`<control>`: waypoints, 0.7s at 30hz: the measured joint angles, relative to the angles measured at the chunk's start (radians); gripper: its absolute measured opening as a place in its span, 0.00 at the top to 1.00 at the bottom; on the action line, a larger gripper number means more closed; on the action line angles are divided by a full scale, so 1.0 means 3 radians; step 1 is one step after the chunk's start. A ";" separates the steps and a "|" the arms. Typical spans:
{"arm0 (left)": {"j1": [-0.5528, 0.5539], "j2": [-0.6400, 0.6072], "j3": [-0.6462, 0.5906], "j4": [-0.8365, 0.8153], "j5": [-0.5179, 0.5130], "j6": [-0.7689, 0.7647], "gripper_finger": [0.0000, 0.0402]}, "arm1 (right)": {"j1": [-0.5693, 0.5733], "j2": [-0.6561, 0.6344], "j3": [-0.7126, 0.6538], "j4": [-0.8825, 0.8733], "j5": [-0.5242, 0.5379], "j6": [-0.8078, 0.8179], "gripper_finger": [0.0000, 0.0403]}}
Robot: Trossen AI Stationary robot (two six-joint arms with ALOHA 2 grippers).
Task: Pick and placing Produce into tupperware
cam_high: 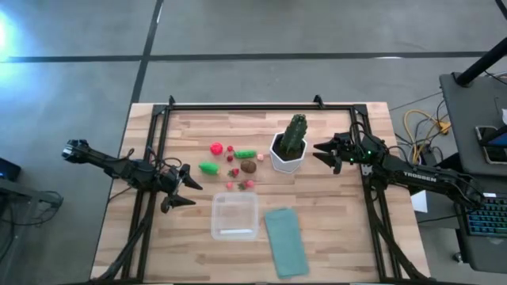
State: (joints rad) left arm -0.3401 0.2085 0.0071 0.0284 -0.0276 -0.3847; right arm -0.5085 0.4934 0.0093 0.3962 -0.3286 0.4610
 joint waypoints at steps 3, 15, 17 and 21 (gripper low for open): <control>0.0001 -0.0001 0.0000 -0.0001 0.0000 0.0000 0.30 | -0.0001 0.0001 0.0000 0.0000 0.0001 0.0000 0.42; 0.0000 0.0001 0.0000 0.0066 -0.0045 0.0093 0.30 | 0.0001 0.0000 0.0001 0.0021 0.0297 0.0037 0.42; 0.0000 0.0001 0.0000 0.0292 -0.0072 -0.0133 0.30 | 0.0001 0.0000 0.0001 0.0029 0.0373 0.0113 0.42; 0.0000 -0.0002 0.0000 0.0948 -0.0367 -0.0582 0.30 | 0.0001 0.0000 0.0001 0.0073 0.0573 0.0146 0.42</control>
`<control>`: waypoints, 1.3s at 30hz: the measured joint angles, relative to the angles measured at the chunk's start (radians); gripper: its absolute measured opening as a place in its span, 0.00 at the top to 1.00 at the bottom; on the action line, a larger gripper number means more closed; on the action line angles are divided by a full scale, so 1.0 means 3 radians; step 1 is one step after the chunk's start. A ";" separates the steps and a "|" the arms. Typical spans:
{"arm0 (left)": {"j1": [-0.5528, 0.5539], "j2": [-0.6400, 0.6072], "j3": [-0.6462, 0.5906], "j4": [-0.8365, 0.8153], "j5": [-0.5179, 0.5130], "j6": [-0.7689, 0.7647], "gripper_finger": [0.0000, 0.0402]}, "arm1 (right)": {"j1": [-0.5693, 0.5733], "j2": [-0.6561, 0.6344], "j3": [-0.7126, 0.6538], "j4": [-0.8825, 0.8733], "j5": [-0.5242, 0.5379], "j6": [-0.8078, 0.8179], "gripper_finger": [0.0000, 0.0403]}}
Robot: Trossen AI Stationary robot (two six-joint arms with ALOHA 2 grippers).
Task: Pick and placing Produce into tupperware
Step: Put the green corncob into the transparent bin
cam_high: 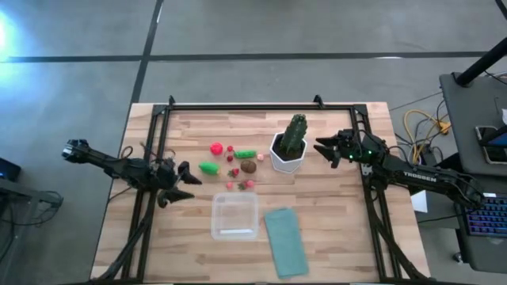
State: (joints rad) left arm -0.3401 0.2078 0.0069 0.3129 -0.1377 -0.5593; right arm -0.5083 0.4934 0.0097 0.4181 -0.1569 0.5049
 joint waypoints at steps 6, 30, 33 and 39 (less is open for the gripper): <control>0.0000 -0.0003 -0.0001 0.1119 -0.0172 -0.0032 0.30 | 0.0000 0.0000 0.0000 0.0017 0.0006 0.0001 0.42; 0.0020 0.0248 0.1382 -0.2389 -0.2536 0.0986 0.30 | 0.0000 0.0000 0.0000 0.0020 0.0006 -0.0025 0.42; 0.0027 0.0442 0.1711 -0.3261 -0.2570 0.0691 0.30 | -0.0001 0.0003 0.0000 0.0017 0.0005 -0.0025 0.42; 0.0035 0.0886 0.2081 -0.3634 -0.2140 0.0748 0.30 | -0.0001 0.0002 0.0000 0.0018 0.0005 -0.0025 0.42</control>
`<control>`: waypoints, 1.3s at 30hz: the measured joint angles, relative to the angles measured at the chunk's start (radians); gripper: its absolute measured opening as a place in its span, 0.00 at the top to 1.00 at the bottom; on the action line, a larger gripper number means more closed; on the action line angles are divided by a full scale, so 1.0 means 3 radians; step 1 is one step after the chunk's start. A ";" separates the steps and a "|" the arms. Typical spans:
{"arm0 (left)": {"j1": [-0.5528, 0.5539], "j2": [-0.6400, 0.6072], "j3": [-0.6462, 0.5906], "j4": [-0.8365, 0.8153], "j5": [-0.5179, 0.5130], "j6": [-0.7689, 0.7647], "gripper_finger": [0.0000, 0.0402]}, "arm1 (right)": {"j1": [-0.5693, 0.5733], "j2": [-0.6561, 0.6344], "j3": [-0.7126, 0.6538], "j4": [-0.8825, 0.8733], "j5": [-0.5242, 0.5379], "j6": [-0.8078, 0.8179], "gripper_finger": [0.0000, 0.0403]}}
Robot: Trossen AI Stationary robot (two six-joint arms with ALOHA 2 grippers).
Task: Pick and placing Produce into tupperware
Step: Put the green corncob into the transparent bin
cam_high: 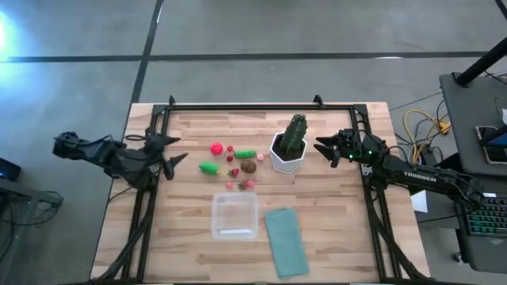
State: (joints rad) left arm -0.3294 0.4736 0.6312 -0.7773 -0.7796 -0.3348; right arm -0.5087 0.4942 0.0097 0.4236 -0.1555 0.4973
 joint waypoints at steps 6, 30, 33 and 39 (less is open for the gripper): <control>0.0111 0.0626 0.0300 -0.0062 0.0385 0.0479 0.30 | 0.0000 -0.0001 0.0000 0.0000 0.0000 -0.0001 0.42; 0.2418 0.2196 0.0767 -0.0325 0.2986 0.1415 0.30 | 0.0000 0.0020 0.0000 0.0000 0.0000 0.0000 0.42; 0.2414 0.2233 0.0772 -0.0329 0.2713 0.1495 0.30 | 0.0000 0.0020 0.0000 -0.0002 0.0000 0.0000 0.42; 0.2411 0.2328 0.0768 -0.0237 0.2660 0.1469 0.30 | 0.0000 0.0022 0.0000 -0.0002 0.0000 0.0000 0.42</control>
State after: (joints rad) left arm 0.3940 1.1720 0.8616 -0.8485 0.0183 0.1059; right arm -0.5087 0.5007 0.0097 0.4230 -0.1555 0.4973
